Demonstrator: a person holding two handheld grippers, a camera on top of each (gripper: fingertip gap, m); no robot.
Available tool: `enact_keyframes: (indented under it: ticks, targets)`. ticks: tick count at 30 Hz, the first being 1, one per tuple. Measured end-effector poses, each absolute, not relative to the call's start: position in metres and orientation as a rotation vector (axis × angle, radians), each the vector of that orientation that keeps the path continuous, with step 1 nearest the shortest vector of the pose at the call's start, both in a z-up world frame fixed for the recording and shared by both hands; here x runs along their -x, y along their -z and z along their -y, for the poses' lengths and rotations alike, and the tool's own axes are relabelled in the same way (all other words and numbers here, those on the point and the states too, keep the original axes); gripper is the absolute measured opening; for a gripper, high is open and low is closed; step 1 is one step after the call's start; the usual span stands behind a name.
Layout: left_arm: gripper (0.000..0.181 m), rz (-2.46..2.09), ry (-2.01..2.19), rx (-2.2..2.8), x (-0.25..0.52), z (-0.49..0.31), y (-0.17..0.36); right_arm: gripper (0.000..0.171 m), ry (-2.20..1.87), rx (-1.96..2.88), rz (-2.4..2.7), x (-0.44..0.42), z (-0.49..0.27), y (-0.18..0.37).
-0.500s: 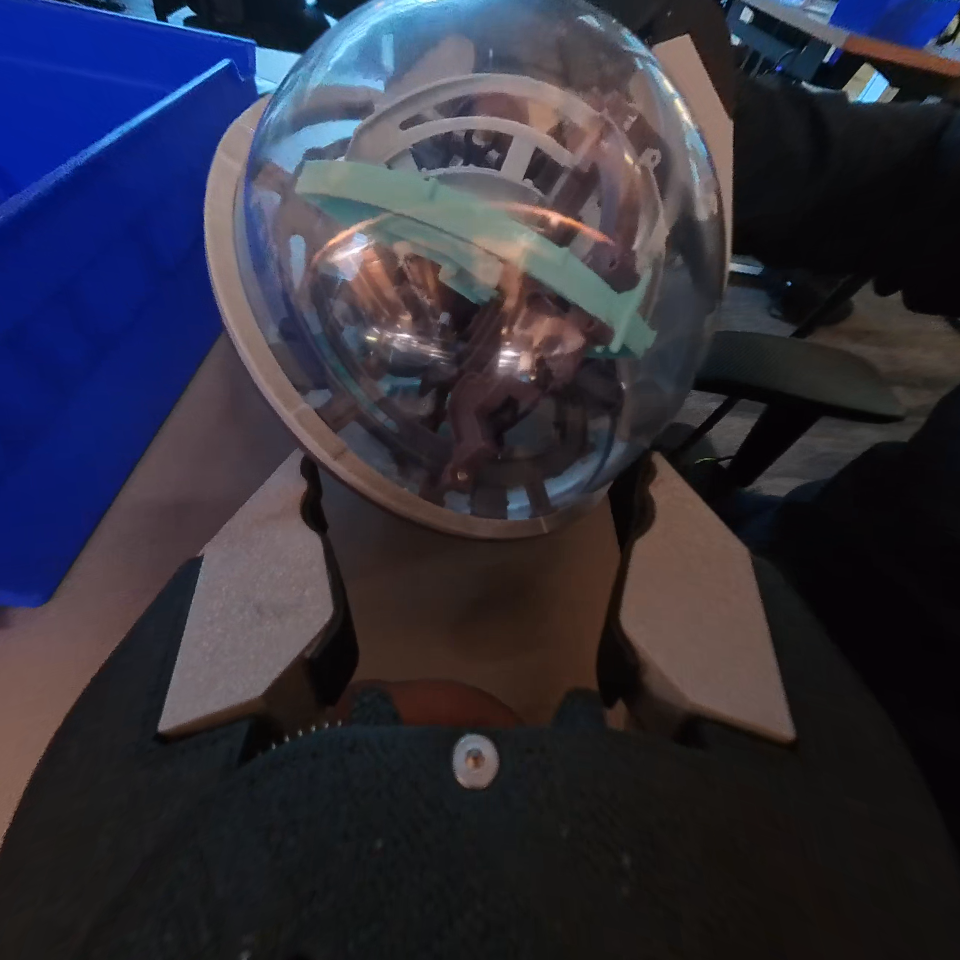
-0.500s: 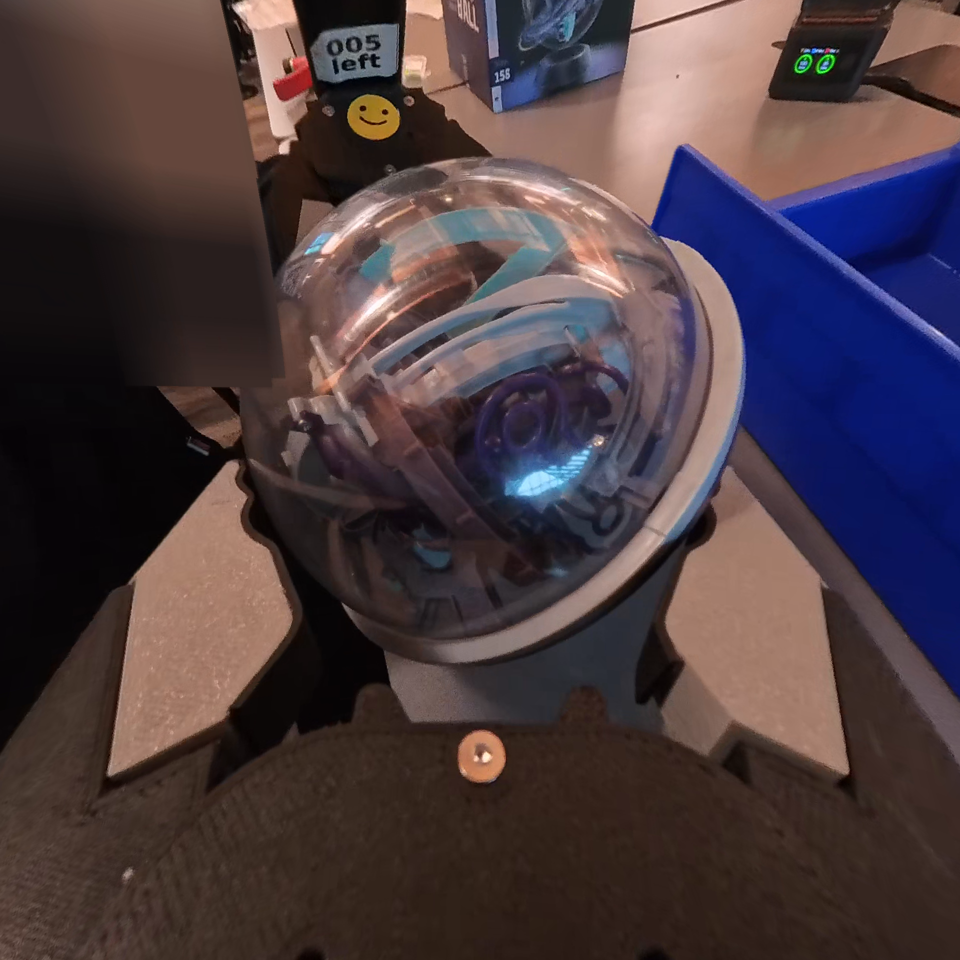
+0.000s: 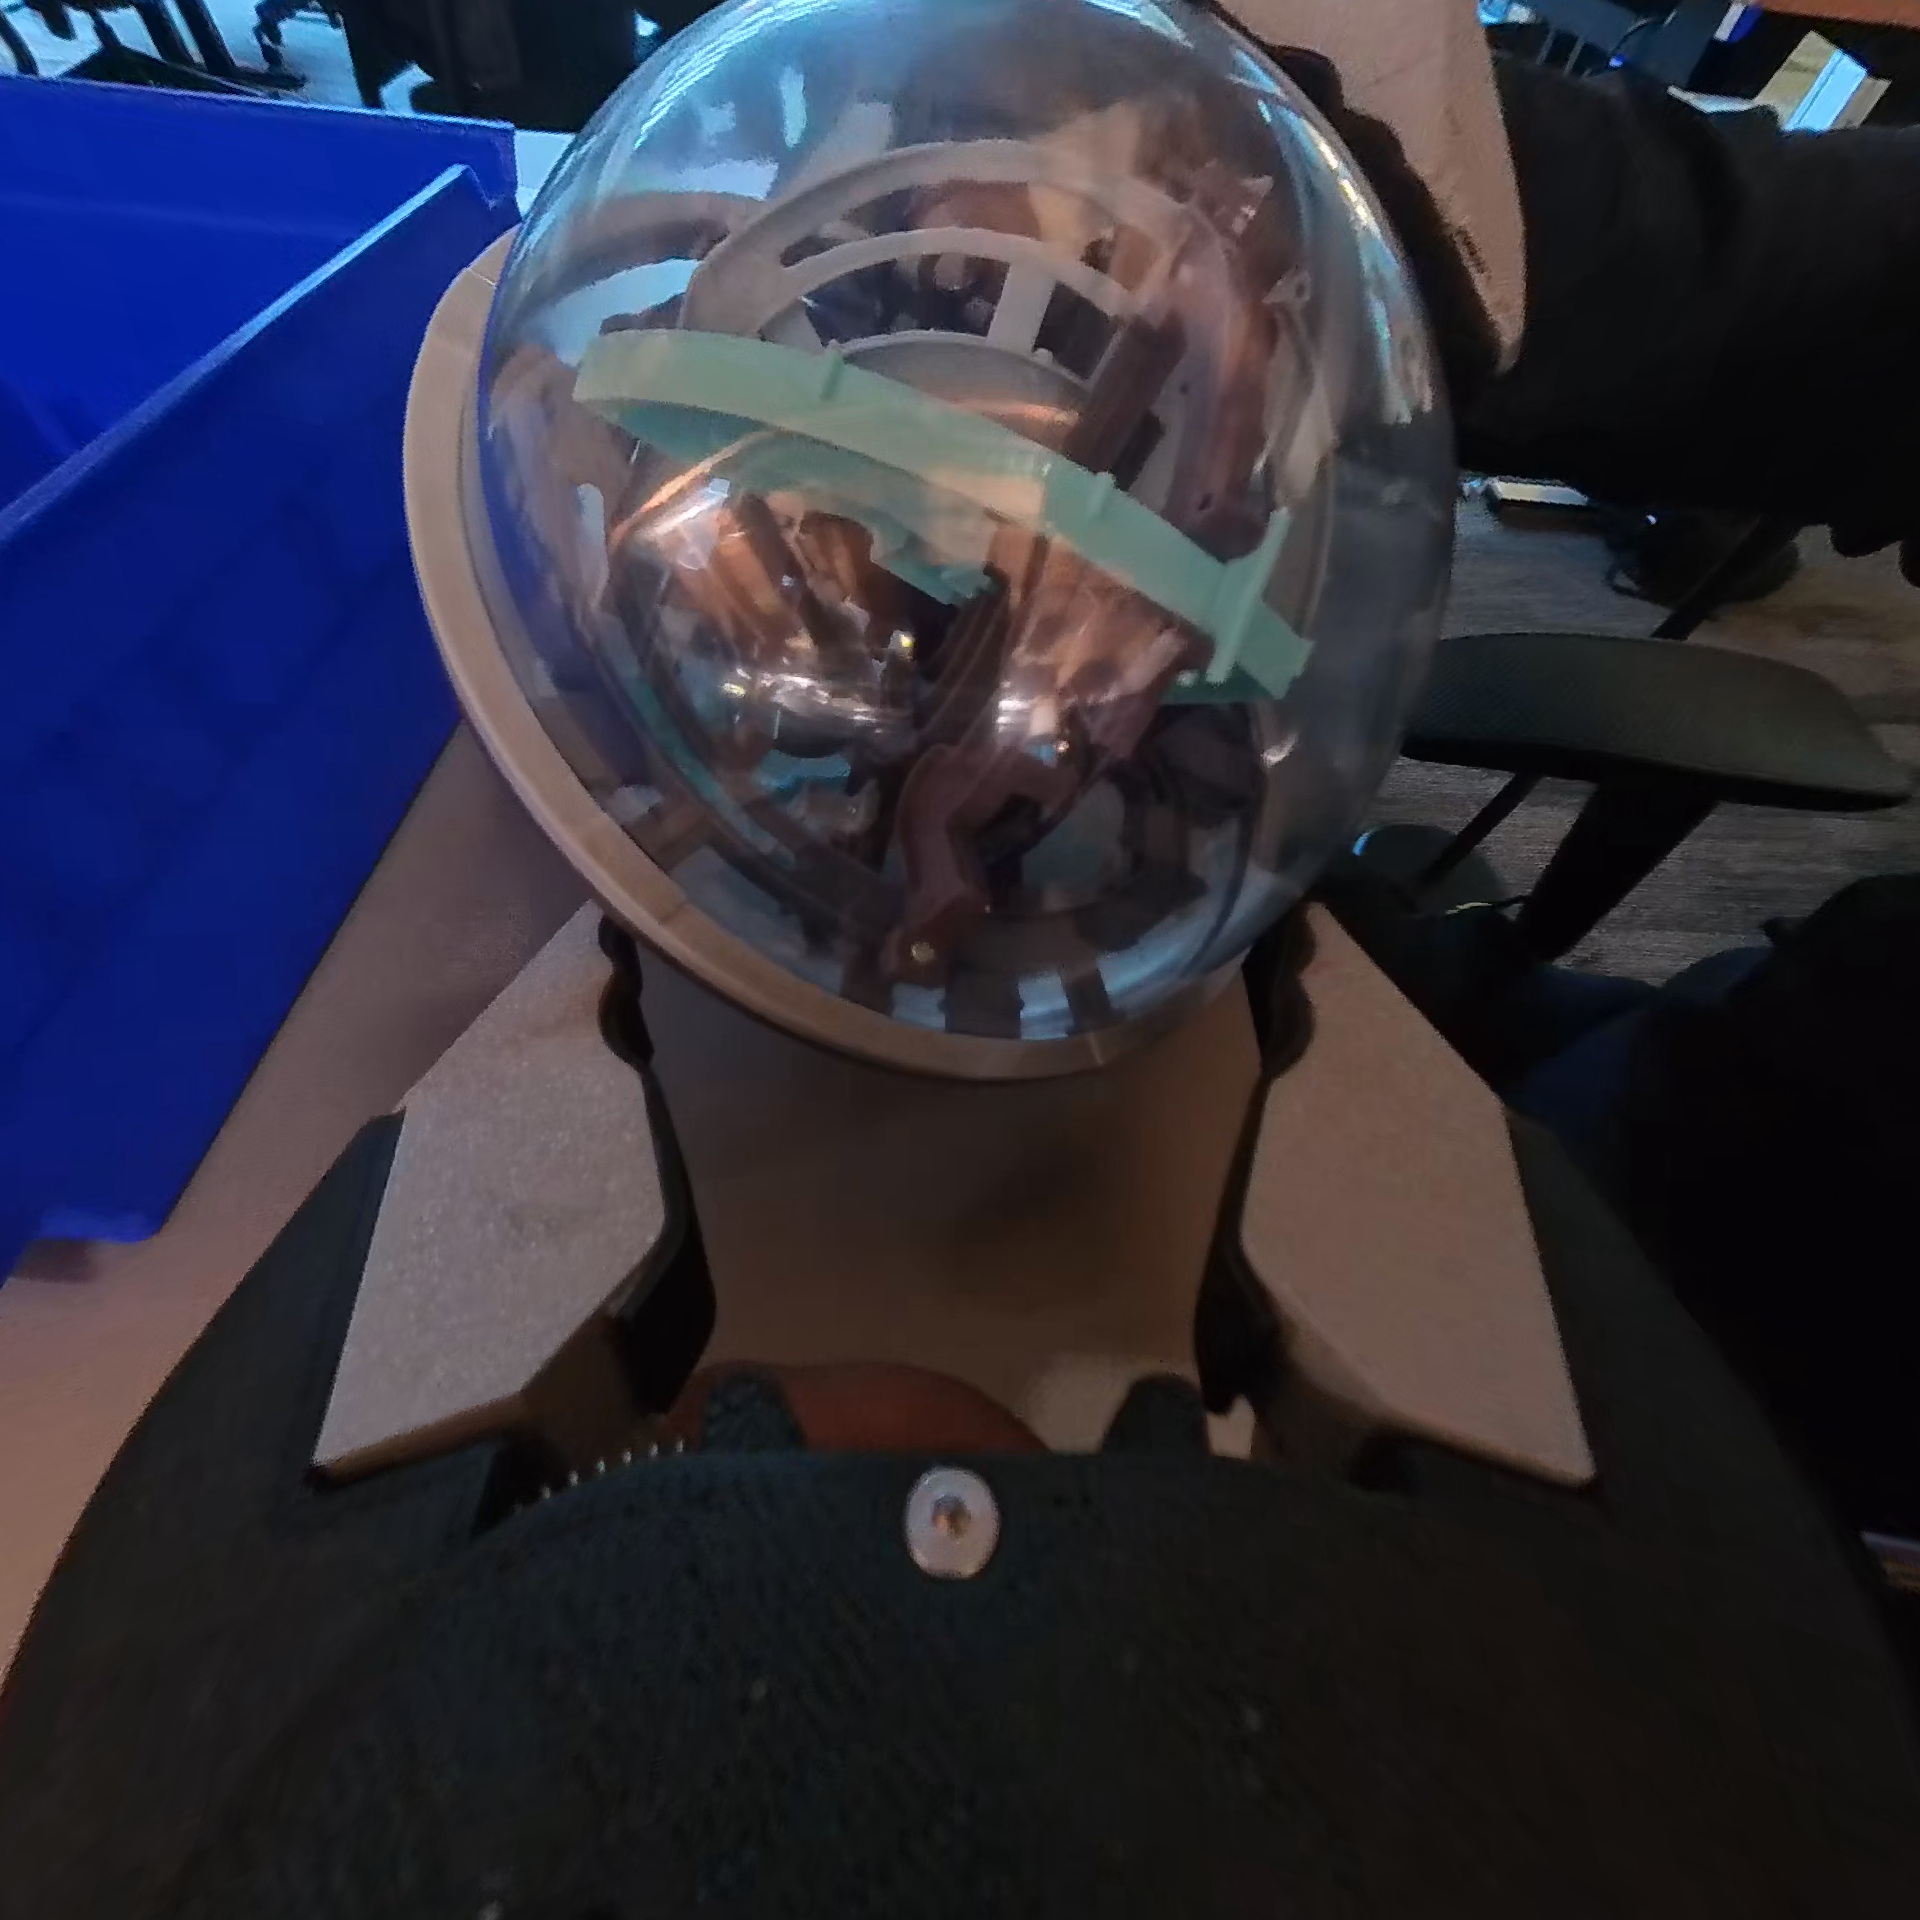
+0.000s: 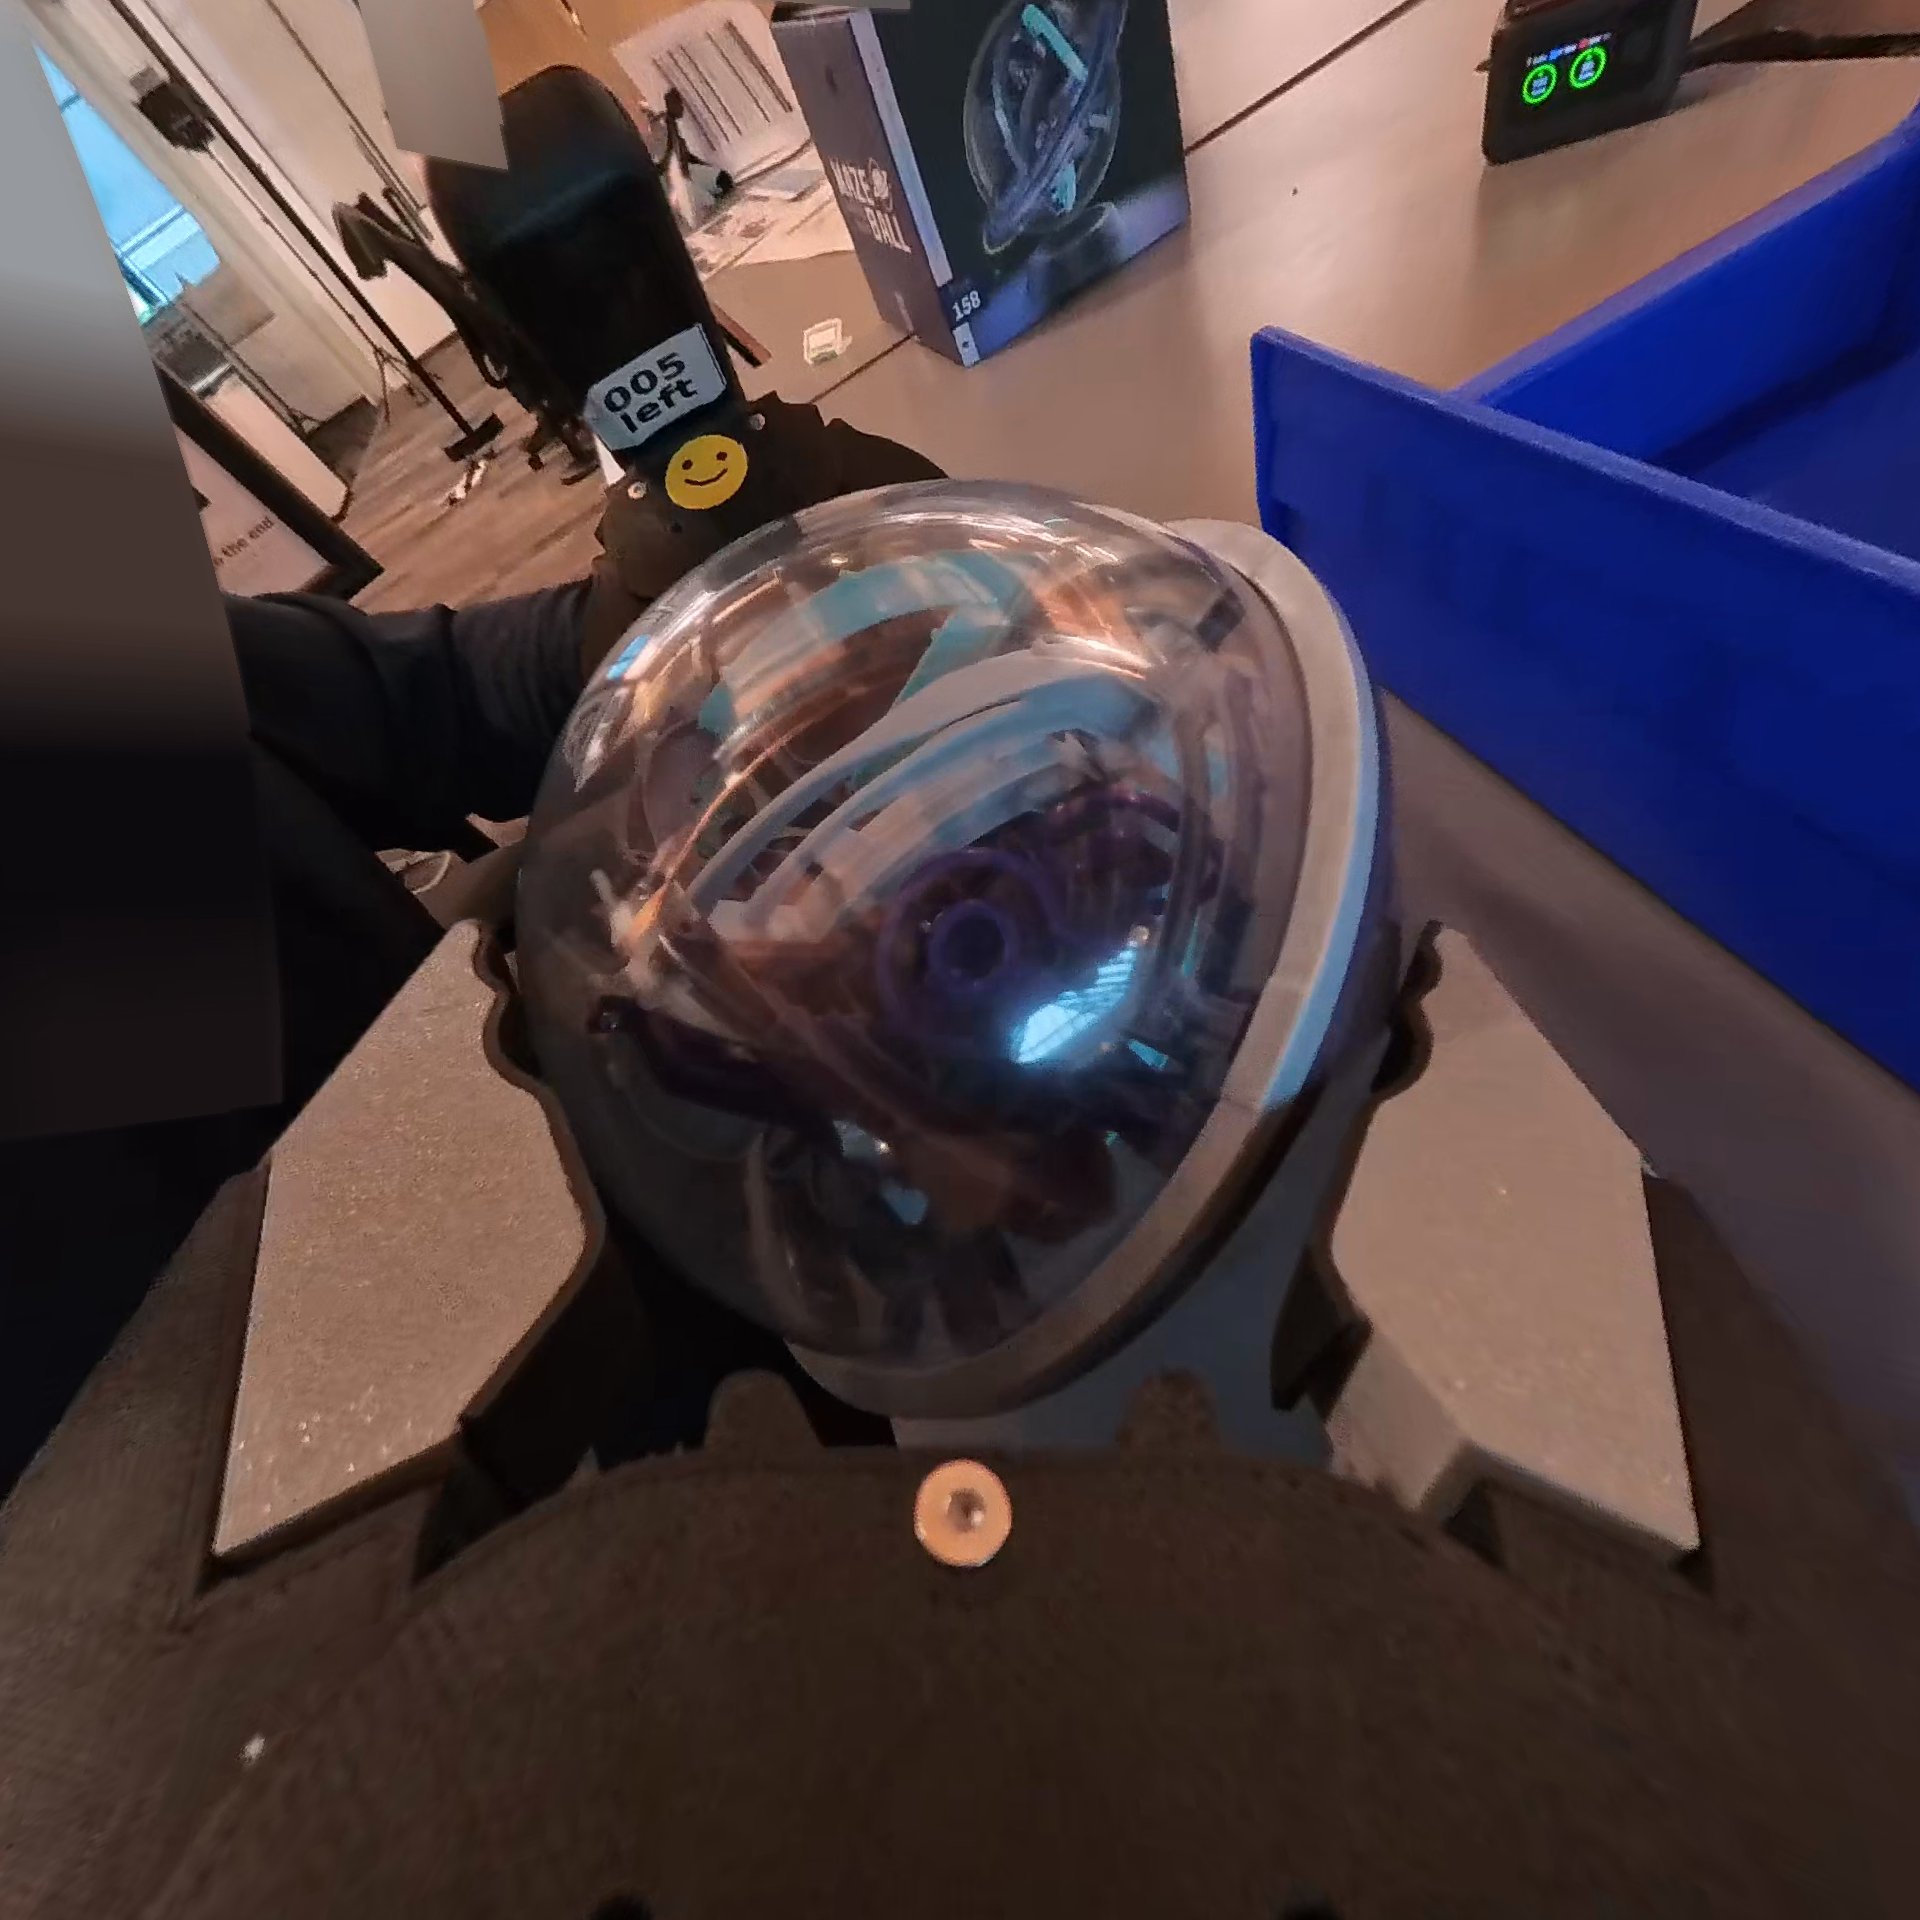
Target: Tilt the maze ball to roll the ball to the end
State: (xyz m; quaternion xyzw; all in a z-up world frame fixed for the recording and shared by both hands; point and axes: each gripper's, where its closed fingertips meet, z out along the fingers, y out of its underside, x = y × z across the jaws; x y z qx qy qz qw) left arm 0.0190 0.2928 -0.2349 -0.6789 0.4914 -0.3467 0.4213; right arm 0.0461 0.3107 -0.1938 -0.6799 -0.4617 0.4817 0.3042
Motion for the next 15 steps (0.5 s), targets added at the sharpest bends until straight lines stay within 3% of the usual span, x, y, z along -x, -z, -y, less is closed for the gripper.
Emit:
enact_keyframes:
  ticks: [1,15]
  targets:
    - [0.119,-1.229,0.873,1.703,-0.0189,-0.2930,0.2349,0.157,-1.280,1.802,1.218,-0.0460,-0.3110,0.1937]
    - [0.117,-1.265,0.847,1.721,-0.0091,-0.2944,0.2396,0.158,-1.255,1.729,1.196,-0.0368,-0.3126,0.1913]
